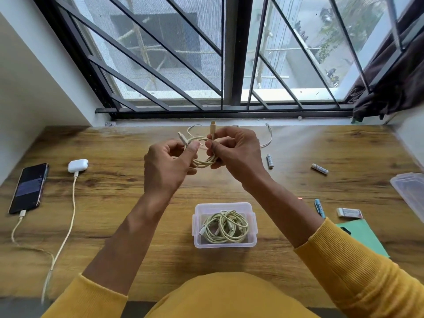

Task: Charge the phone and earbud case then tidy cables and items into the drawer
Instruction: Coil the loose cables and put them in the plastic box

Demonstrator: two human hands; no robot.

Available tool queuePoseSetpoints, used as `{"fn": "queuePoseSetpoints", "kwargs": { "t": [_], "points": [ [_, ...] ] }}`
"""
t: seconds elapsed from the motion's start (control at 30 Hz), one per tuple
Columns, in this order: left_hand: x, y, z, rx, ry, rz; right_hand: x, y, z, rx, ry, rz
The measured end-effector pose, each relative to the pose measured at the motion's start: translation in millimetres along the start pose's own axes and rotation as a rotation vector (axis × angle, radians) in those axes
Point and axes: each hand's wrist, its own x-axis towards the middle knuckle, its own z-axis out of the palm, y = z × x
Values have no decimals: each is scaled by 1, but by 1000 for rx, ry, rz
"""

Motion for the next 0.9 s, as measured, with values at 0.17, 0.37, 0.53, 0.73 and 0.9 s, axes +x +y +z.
{"fn": "queuePoseSetpoints", "kwargs": {
  "t": [0.17,0.37,0.53,0.73,0.9],
  "points": [
    [3,-3,-3,188,171,329,0,-5,5,-56,25,-54],
    [14,4,-7,224,206,428,-2,-5,5,-222,13,-107],
    [20,5,-8,13,126,223,-3,-6,3,-209,15,-105],
    [18,-8,-8,-238,-25,-133,-5,-4,1,-212,22,-136],
    [18,-11,-3,-134,-100,-169,-8,1,4,-190,62,-135]
  ]
}}
